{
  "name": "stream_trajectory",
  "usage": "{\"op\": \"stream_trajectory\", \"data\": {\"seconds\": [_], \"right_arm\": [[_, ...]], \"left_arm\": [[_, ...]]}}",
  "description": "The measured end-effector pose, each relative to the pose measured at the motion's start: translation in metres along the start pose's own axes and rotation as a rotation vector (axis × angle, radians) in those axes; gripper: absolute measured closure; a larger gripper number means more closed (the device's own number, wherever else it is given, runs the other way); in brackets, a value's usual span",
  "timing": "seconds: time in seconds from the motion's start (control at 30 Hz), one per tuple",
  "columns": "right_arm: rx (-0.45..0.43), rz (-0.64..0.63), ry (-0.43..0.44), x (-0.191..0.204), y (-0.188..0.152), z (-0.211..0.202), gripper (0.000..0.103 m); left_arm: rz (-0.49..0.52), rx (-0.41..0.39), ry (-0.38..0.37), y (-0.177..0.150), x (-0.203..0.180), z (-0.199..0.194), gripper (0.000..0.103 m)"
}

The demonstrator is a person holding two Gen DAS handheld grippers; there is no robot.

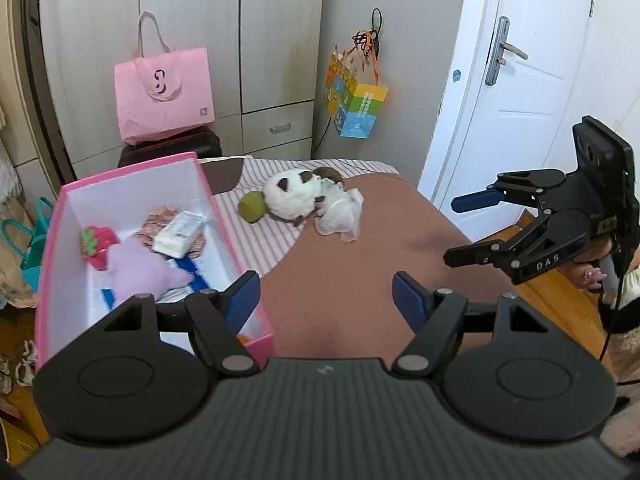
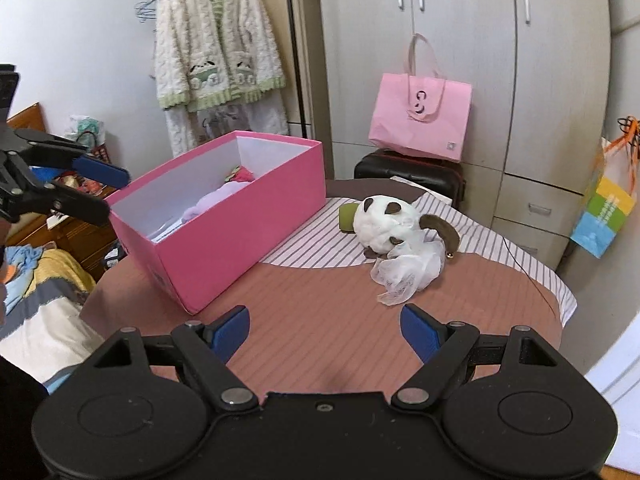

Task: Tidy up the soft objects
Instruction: 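Withdraw both tools from the box toward the panda plush, then close the left tool on the white panda plush while the right tool grips its other side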

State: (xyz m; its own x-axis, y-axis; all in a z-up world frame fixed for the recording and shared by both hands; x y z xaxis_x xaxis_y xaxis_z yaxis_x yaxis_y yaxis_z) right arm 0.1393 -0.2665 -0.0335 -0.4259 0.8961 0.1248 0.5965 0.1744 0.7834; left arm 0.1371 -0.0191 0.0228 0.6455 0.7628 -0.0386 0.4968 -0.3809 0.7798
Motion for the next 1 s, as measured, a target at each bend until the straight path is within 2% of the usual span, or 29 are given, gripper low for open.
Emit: {"op": "stream_trajectory", "data": {"seconds": [0.1,0.23,0.43,0.73,0.83,1.0], "right_arm": [[-0.018,-0.035,-0.001,-0.004,0.0,0.0,0.017],[-0.044,-0.084,-0.01,-0.011,0.0,0.007,0.017],[-0.079,-0.14,-0.035,-0.026,0.004,0.026,0.017],[-0.076,-0.114,0.041,-0.049,0.024,0.067,0.017],[-0.051,-0.13,0.032,-0.055,0.032,0.087,0.017],[-0.075,-0.174,0.011,-0.064,0.044,0.116,0.016]], "left_arm": [[-0.026,-0.015,0.013,0.005,-0.008,0.015,0.031],[-0.046,-0.035,0.067,0.01,-0.021,0.037,0.032],[-0.156,-0.04,0.043,0.022,-0.024,0.069,0.032],[-0.333,-0.058,0.076,0.035,-0.008,0.132,0.032],[-0.405,-0.041,0.086,0.037,-0.002,0.156,0.032],[-0.463,-0.062,0.107,0.042,0.008,0.189,0.033]]}}
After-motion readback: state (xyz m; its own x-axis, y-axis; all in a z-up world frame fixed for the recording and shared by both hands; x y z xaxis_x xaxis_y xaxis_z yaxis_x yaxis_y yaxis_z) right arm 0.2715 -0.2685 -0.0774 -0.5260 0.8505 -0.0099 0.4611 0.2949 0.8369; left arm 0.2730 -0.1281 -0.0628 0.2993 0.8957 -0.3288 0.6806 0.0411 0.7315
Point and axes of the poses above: each gripper's, at about its wrist camera, not at the fingertips, and z roughly the way its jaws point, x to its left, y to its top, the point moved 4 cm from there along z, roughly the way its jaws point, and after that the axes turned 4 degrees about z, right-handed, at the moved point
